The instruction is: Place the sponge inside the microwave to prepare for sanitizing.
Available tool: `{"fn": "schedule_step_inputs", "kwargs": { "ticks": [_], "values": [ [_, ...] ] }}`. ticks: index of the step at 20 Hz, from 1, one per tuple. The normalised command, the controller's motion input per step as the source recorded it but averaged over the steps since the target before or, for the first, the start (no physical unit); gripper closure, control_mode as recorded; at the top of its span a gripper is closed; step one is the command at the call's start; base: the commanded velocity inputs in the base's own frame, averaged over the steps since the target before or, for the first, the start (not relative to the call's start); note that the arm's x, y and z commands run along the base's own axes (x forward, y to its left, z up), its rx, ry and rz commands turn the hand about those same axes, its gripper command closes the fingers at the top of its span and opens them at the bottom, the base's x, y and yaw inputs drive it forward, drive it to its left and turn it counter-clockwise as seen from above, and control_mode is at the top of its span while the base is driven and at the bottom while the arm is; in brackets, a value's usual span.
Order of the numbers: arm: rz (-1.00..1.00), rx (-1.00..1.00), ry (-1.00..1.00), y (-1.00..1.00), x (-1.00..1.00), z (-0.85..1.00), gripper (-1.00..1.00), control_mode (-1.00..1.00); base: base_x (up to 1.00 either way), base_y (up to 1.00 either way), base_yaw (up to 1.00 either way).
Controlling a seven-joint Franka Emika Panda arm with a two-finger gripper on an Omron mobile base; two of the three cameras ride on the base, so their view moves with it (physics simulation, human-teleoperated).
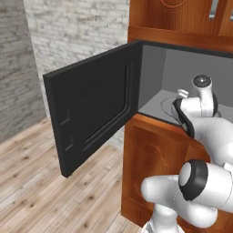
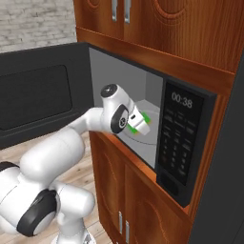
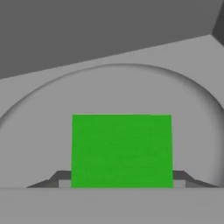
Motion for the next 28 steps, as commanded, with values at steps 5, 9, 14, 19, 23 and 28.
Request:
{"fn": "schedule_step_inputs", "kwargs": {
  "ticks": [5,9,14,19,23,28],
  "values": [
    [0.07,0.06,0.04,-0.01,0.20,-0.20,-1.00,-1.00,0.00,0.00,0.00],
    [0.05,0.03,0.00,0.00,0.25,-0.13,-1.00,-1.00,0.00,0.00,0.00],
    [0.05,0.00,0.00,-0.01,0.12,0.00,-1.00,-1.00,0.00,0.00,0.00],
    [0.01,0.00,0.00,0.00,0.00,0.00,-1.00,-1.00,0.00,0.00,0.00],
    [0.00,0.00,-0.01,0.01,-0.02,0.03,-1.00,-1.00,0.00,0.00,0.00],
    [0.00,-0.11,-0.03,0.24,-0.15,0.22,-1.00,-1.00,0.00,0.00,0.00]
  ]
}}
